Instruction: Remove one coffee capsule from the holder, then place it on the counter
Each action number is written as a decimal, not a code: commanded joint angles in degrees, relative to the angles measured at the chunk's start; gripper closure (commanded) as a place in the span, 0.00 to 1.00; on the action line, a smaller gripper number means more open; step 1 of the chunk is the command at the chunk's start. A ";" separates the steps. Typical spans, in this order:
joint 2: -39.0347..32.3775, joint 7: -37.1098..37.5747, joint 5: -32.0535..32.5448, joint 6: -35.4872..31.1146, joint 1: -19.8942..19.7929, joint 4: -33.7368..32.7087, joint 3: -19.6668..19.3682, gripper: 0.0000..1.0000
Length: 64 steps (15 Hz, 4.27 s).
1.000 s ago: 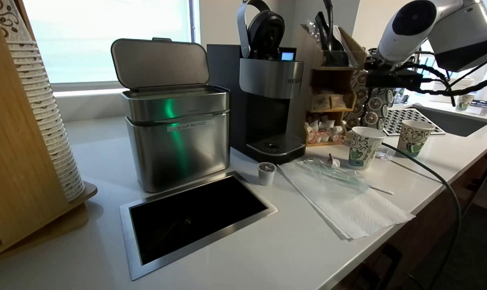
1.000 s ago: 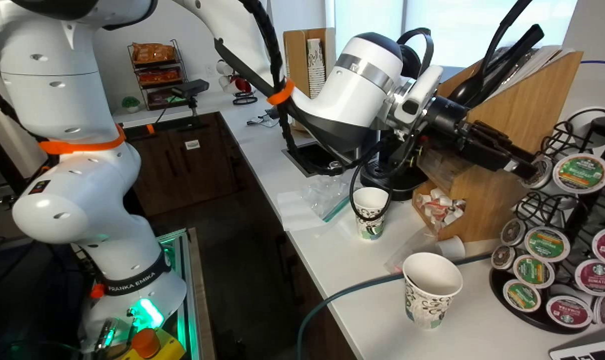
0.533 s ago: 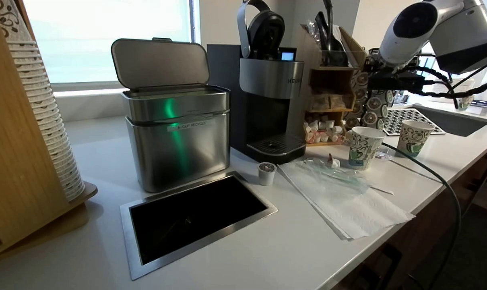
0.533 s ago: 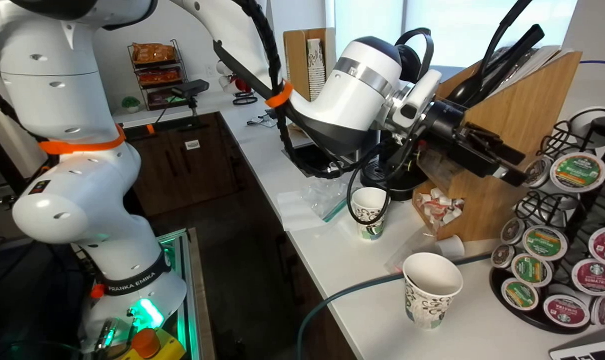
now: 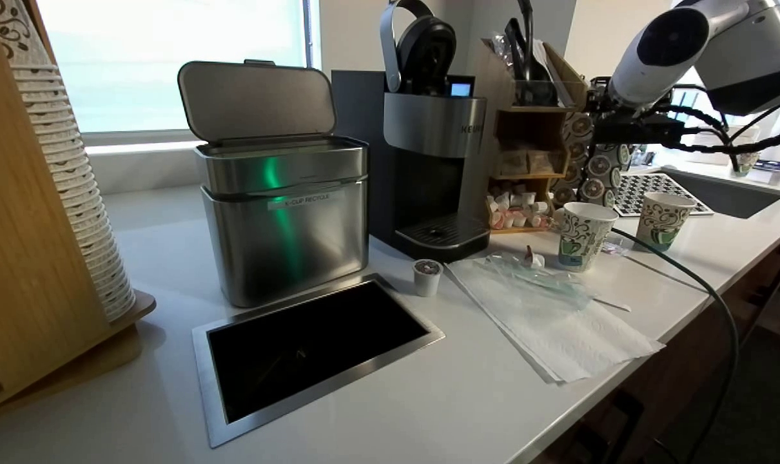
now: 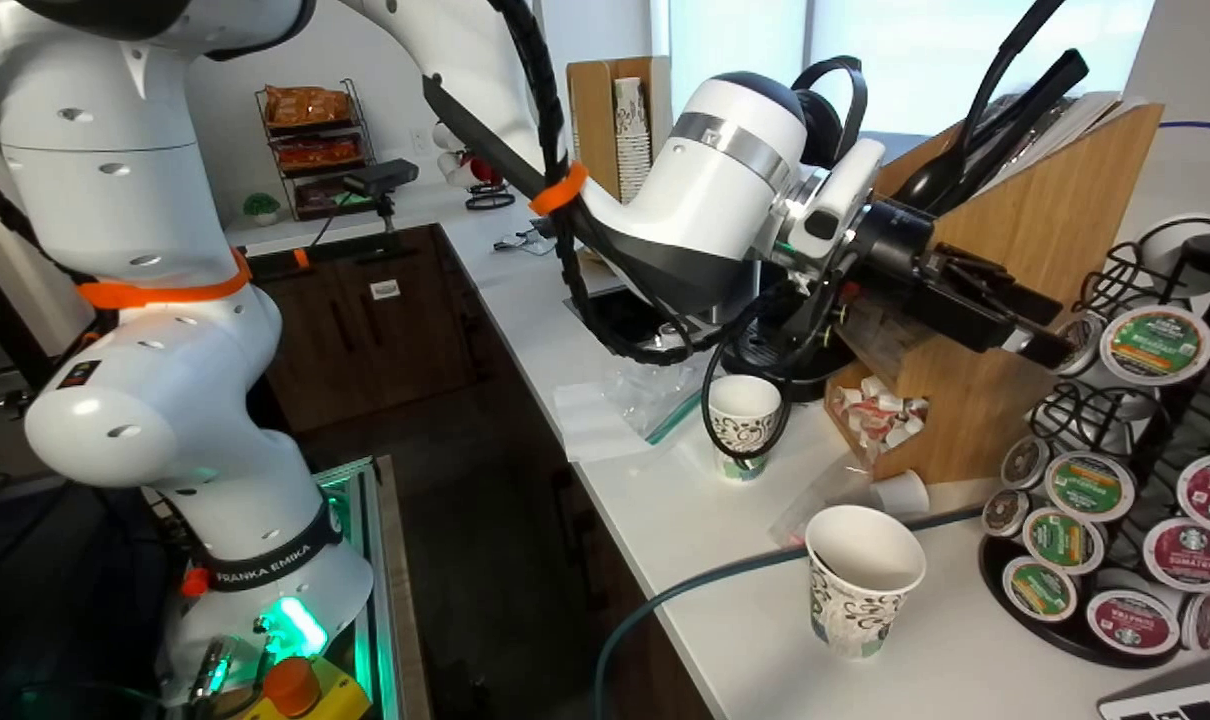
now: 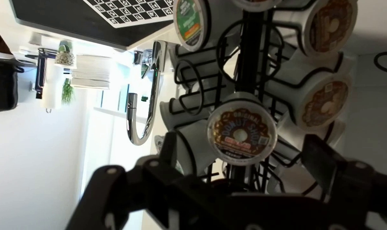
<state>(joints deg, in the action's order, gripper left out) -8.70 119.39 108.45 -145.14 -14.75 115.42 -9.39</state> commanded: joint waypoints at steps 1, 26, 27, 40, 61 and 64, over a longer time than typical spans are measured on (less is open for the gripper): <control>0.99 7.29 8.48 -3.19 -0.38 0.40 -0.54 0.00; -0.42 21.29 21.45 -6.07 -1.99 0.55 -0.40 0.50; -0.41 21.30 21.44 -6.05 -1.99 0.58 -0.39 0.58; 7.22 18.36 20.60 -4.60 -0.01 6.85 0.27 0.71; 23.75 -30.88 7.38 -47.21 -6.75 28.07 -10.57 0.71; 22.27 -25.93 13.09 -48.05 -11.79 27.16 -6.79 0.71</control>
<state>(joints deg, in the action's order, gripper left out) 13.92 93.32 119.92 -192.30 -23.30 141.70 -17.85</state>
